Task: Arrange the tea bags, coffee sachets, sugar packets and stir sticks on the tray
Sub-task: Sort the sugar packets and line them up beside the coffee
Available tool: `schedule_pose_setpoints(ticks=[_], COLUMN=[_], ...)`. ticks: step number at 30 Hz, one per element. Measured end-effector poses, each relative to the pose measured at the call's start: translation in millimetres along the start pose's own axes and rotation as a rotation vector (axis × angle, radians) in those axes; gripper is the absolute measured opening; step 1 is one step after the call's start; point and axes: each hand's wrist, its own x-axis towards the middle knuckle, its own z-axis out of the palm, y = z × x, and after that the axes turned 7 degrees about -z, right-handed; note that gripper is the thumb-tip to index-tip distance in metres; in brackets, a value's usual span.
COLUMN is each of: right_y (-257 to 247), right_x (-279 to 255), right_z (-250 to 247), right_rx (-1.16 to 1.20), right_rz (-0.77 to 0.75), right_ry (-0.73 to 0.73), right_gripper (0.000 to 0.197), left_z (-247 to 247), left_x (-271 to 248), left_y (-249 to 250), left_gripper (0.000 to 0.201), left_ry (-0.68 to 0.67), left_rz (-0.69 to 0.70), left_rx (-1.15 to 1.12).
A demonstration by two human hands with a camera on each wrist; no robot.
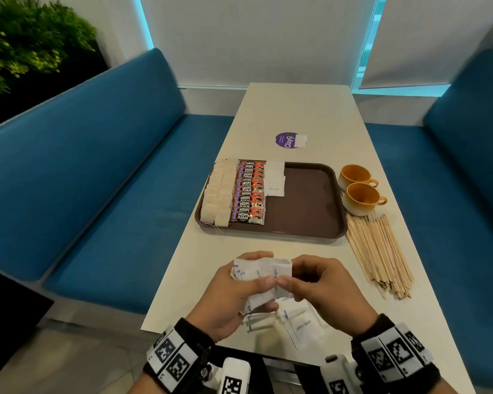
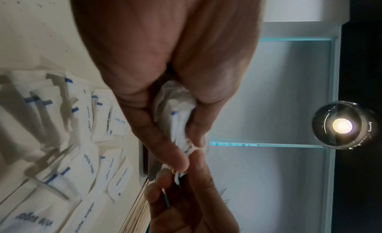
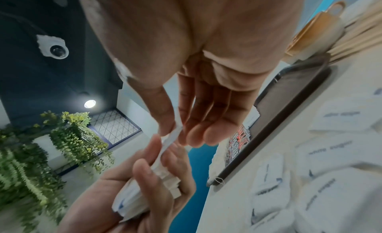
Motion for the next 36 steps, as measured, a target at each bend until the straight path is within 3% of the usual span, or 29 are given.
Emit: schedule_pose_setpoints(ticks=[5, 9, 15, 22, 25, 28, 36], right_y=[5.9, 3.3, -3.9, -5.2, -5.4, -6.0, -7.5], right_x=[2.6, 4.9, 8.5, 8.9, 8.1, 8.6, 10.0], right_z=[0.7, 3.9, 4.4, 8.9, 8.4, 8.7, 2.0], right_rx=[0.215, 0.314, 0.398, 0.277, 0.236, 0.166, 0.036], right_rz=[0.081, 0.117, 0.192, 0.136, 0.092, 0.048, 0.072], right_ry=[0.155, 0.205, 0.238, 0.259, 0.243, 0.24, 0.217], right_gripper=[0.027, 0.014, 0.014, 0.038, 0.035, 0.018, 0.029], left_z=[2.7, -1.9, -4.8, -3.9, -6.5, -8.5, -13.7], left_x=[5.2, 8.3, 7.3, 9.5, 11.8, 13.9, 13.1], left_y=[-4.4, -8.1, -12.8, -9.4, -9.1, -10.1, -11.9], left_gripper=[0.02, 0.025, 0.036, 0.028, 0.021, 0.016, 0.008], left_ry=[0.059, 0.075, 0.021, 0.083, 0.116, 0.149, 0.151], left_rz=[-0.015, -0.032, -0.001, 0.028, 0.048, 0.042, 0.093], left_rx=[-0.027, -0.062, 0.027, 0.067, 0.058, 0.038, 0.113])
